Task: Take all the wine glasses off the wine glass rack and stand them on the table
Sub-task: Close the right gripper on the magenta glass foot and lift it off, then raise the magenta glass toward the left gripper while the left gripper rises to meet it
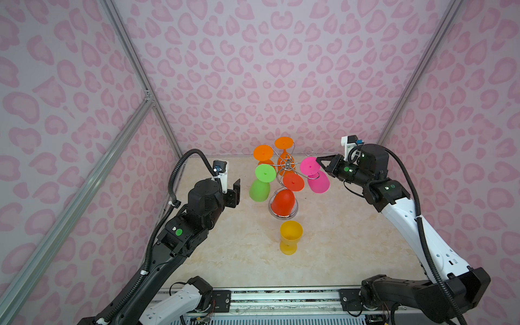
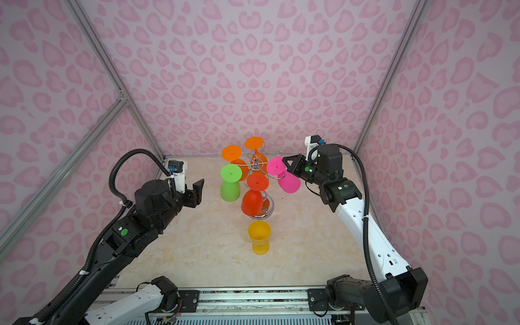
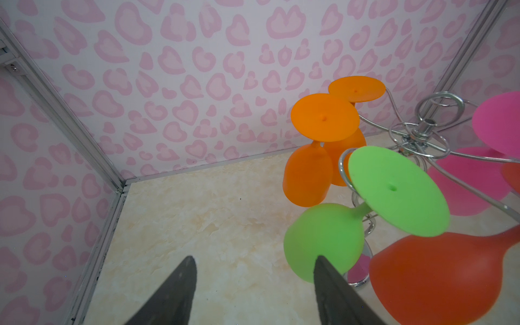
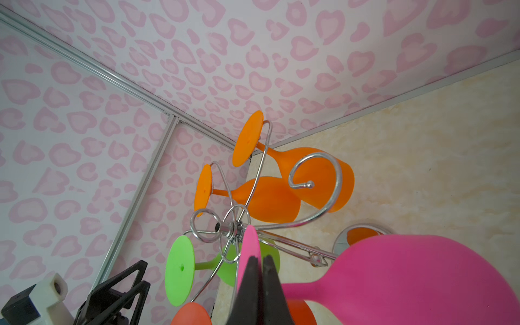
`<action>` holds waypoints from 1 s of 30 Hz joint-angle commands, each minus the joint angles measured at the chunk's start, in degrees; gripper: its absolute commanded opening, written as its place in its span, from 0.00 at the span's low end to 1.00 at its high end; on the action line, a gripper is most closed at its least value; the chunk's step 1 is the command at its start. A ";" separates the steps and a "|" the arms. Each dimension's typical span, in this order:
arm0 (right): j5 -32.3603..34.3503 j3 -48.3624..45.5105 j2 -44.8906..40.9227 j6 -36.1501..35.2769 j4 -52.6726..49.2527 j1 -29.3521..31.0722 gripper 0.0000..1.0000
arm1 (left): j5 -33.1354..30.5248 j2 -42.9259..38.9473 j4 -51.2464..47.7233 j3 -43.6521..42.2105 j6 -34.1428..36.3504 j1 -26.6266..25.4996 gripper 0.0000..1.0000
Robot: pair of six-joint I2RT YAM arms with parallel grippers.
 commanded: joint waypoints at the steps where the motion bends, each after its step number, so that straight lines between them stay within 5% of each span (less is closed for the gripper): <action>1: -0.09 -1.79 -1.64 1.12 3.15 -2.51 0.00 | 0.11 -0.23 1.26 -0.11 -0.21 0.12 0.68; 13: -5.62 -6.31 -14.24 3.14 1.48 -19.08 0.00 | 1.71 0.15 1.87 0.22 -0.86 0.21 0.68; 19: -9.39 -9.36 -21.48 10.24 12.92 -26.27 0.00 | 8.19 0.03 4.88 1.68 -2.59 0.51 0.68; 30: -12.84 -14.70 -19.15 44.22 67.94 -24.85 0.00 | 52.01 3.13 30.26 1.66 -19.60 10.47 0.68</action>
